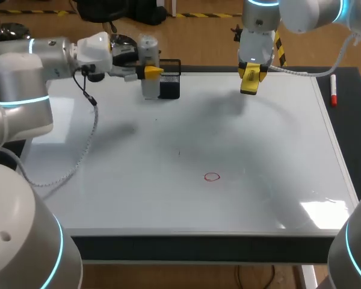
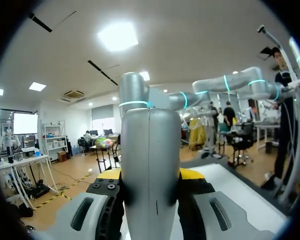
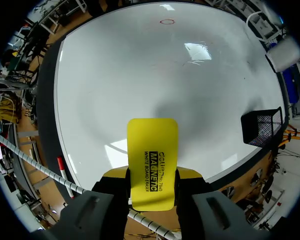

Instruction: Pick up the inspection probe, press it on each red-marked spot on the whiteboard one by one, put down the probe, pick up the eraser, and wipe off all the red marks.

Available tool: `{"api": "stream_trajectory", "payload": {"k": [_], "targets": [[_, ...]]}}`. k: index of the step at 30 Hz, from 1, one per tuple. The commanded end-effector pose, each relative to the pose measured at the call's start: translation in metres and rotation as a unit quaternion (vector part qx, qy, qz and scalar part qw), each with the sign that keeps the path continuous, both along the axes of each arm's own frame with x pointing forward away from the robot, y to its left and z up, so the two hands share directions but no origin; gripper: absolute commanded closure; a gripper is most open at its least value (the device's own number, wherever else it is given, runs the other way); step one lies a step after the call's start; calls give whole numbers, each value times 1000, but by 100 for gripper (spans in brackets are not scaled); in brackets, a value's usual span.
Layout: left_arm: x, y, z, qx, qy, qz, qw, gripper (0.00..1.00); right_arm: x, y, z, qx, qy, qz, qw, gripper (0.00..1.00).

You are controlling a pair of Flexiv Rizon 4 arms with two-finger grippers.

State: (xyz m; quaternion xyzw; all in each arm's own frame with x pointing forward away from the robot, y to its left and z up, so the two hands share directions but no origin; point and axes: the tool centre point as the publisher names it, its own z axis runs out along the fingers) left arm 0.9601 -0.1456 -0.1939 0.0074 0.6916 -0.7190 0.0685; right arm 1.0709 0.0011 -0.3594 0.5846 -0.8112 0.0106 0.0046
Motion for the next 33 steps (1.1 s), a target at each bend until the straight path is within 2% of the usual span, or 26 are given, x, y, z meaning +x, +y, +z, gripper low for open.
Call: {"api": "stream_trajectory", "payload": {"k": [1, 5, 7, 18, 25, 33], "targets": [[-28, -13, 3, 0, 3, 4, 1000, 100, 0, -1, 2, -2, -1, 1, 1000, 100], [-51, -28, 2, -5, 8, -25, 1000, 100, 0, -1, 2, -2, -1, 1, 1000, 100], [-62, -34, 0, -22, 16, -39, 999, 100, 0, -1, 2, -2, -1, 1, 1000, 100], [-112, -78, -13, -28, 49, -120, 991, 100, 0, -1, 2, -2, -1, 1, 1000, 100], [-132, -107, -21, -33, 68, -172, 982, 100, 0, -1, 2, -2, -1, 1, 1000, 100], [-144, -122, -30, -33, 80, -201, 976, 100, 0, -1, 2, -2, -1, 1, 1000, 100]]}}
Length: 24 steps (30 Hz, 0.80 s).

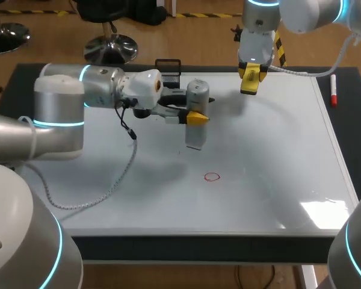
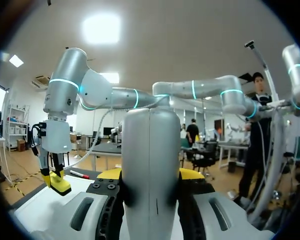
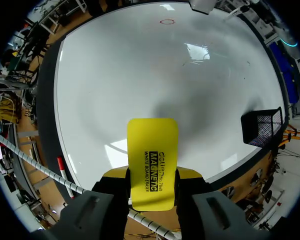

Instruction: Pick up the inspection probe, press it on each red-marked spot on the whiteboard one by one, put down the probe, pick up the eraser, and wipe off all the red marks.

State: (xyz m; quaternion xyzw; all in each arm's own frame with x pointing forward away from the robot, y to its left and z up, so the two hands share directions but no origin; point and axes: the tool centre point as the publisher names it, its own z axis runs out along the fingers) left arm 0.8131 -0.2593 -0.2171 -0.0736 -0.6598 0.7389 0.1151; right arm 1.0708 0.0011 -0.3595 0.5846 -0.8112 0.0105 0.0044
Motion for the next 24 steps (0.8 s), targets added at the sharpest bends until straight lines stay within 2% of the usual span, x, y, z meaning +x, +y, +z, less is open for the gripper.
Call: {"api": "stream_trajectory", "payload": {"k": [1, 11, 24], "targets": [[1, -10, -8, -3, 5, -25, 1000, 100, 0, -1, 2, -2, 0, 1, 1000, 100], [-20, -20, -24, -3, 27, -50, 998, 100, 0, -1, 2, -2, 0, 1, 1000, 100], [-33, -29, -46, -15, 42, -58, 997, 100, 0, -1, 2, -2, 0, 1, 1000, 100]]}}
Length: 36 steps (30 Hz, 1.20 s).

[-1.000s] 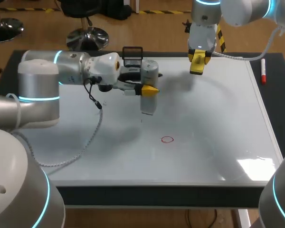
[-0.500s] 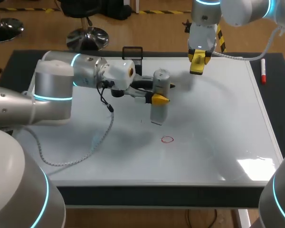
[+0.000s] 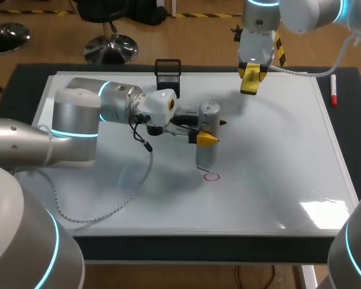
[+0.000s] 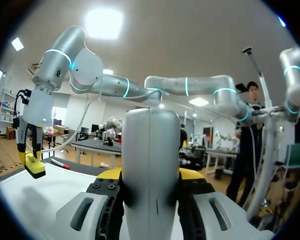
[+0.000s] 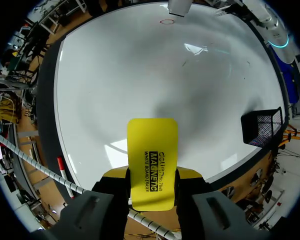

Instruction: Pick up the inspection probe, press it on each red-marked spot on the whiteboard one by one, put down the probe, pick up the eraser, and wipe off all the red marks.

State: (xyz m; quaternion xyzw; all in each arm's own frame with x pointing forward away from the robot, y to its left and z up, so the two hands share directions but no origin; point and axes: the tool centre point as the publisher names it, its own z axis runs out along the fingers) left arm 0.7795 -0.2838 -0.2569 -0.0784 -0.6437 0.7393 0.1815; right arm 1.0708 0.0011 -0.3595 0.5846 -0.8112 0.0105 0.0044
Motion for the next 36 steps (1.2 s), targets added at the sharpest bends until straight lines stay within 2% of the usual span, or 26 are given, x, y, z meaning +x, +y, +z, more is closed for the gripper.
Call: {"api": "stream_trajectory", "payload": {"k": [1, 18, 27, 36], "targets": [[0, -5, -7, -8, -1, -4, 1000, 100, 0, -1, 2, -2, 0, 1, 1000, 100], [-1, -11, -34, 1, 18, -15, 1000, 100, 0, -1, 2, -2, 0, 1, 1000, 100], [-5, -20, -36, -10, 20, -30, 999, 100, 0, -1, 2, -2, 0, 1, 1000, 100], [-6, -21, -38, -20, 9, -40, 999, 100, 0, -1, 2, -2, 0, 1, 1000, 100]]}}
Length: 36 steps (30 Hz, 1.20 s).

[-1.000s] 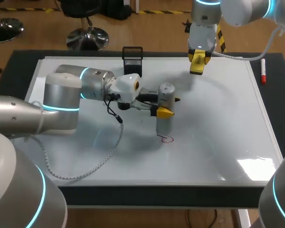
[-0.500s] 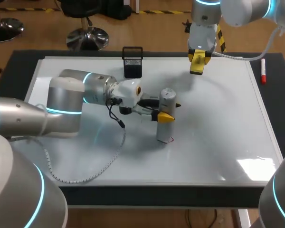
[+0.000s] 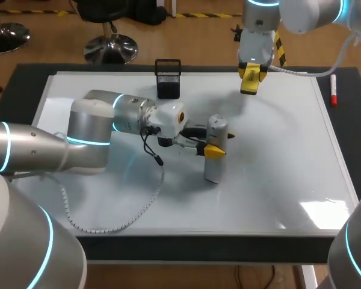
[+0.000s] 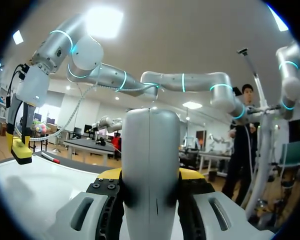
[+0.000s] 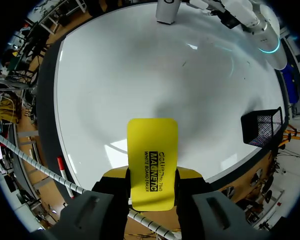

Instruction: Pick up the inspection probe, press it on each red-marked spot on the whiteboard one by one, put down the probe, pick up the eraser, and wipe off all the red marks.

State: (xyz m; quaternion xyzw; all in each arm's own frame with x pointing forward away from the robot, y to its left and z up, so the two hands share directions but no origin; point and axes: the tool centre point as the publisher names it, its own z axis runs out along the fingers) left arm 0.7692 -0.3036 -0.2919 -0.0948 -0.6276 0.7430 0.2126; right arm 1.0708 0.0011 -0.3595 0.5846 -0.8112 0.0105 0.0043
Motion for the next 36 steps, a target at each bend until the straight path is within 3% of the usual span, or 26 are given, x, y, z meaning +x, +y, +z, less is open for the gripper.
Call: {"api": "stream_trajectory", "payload": {"k": [1, 36], "targets": [[4, -1, -3, -6, -3, -6, 1000, 100, 0, -1, 2, -2, 0, 1, 1000, 100], [1, 0, -9, -2, -2, -11, 1000, 100, 0, -1, 2, -2, 0, 1, 1000, 100]]}}
